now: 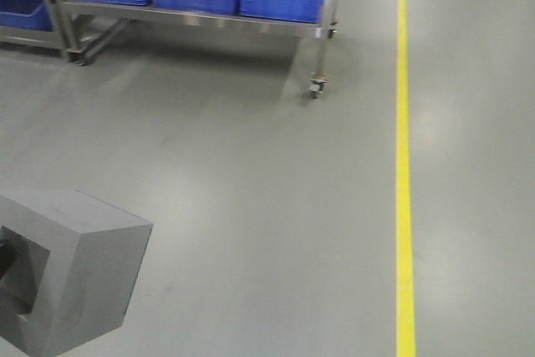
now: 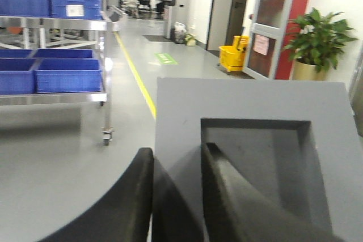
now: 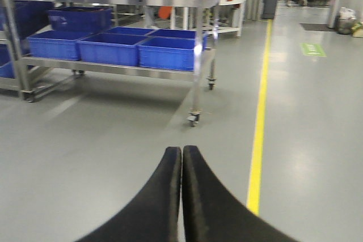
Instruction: Sort gray base to blue bin
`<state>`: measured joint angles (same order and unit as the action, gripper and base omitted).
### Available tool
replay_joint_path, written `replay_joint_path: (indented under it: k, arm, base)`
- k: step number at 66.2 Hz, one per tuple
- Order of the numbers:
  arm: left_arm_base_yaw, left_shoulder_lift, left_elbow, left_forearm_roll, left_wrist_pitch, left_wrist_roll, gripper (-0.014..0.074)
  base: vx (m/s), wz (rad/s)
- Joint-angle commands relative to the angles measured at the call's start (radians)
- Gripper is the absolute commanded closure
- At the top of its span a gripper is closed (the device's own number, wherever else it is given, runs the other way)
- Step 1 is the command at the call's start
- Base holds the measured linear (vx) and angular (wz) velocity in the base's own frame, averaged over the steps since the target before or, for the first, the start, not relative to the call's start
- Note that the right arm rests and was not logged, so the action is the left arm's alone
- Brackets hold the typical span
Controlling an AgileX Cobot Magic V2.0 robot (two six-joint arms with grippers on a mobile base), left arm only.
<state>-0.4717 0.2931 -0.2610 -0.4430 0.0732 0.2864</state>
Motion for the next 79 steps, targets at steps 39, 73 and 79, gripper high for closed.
replay_joint_path:
  k: [39, 73, 79]
  arm:
    - [0.0, 0.005, -0.03, -0.013, -0.092, -0.007, 0.0602]
    - [0.0, 0.005, -0.03, -0.013, -0.092, -0.007, 0.0602]
    - [0.0, 0.005, -0.03, -0.013, -0.092, -0.007, 0.0602]
  base:
    - [0.13, -0.38]
    - [0.27, -0.05]
    - [0.35, 0.03]
